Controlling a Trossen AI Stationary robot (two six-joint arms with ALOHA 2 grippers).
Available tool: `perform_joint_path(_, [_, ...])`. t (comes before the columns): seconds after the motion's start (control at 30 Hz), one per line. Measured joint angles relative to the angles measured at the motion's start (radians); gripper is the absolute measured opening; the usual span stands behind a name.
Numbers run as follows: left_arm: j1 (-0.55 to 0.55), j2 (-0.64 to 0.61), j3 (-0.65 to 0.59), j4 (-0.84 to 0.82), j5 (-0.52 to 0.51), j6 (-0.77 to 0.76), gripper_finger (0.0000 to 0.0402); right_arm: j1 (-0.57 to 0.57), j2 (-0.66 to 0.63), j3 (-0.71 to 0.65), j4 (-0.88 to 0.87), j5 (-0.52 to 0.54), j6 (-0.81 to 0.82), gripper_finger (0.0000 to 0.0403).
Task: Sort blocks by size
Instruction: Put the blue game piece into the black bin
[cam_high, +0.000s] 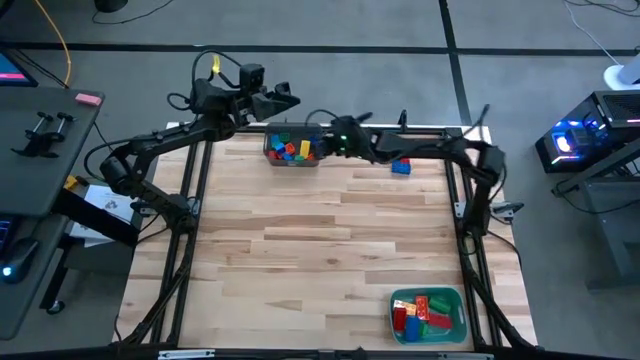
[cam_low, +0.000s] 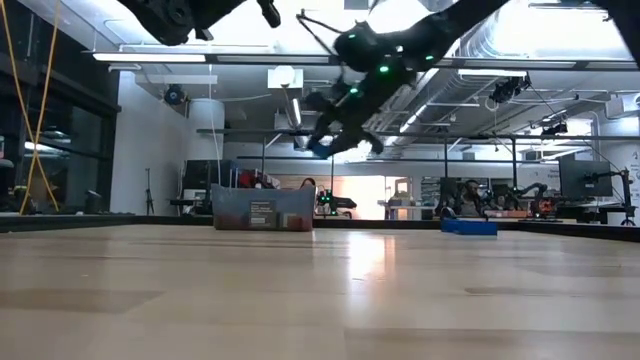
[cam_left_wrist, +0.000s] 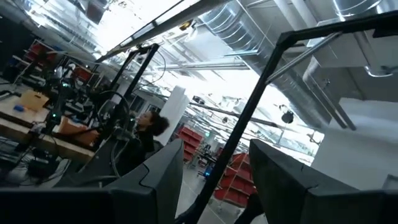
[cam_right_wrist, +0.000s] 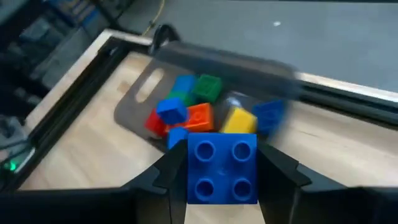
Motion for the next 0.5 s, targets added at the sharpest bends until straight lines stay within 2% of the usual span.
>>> perform_joint_path(0.17, [0.000, 0.000, 0.000, -0.001, -0.004, 0.000, 0.0171, -0.008, 0.134, 0.151, -0.029, -0.070, -0.035, 0.0135])
perform_joint_path(0.3, [0.000, 0.000, 0.000, -0.002, -0.006, 0.005, 0.0171, -0.008, 0.184, 0.223, -0.023, -0.099, -0.103, 0.0145])
perform_joint_path(0.5, [0.000, 0.000, 0.000, -0.002, -0.007, 0.016, 0.0171, -0.014, 0.191, 0.271, -0.055, -0.137, -0.179, 0.0309])
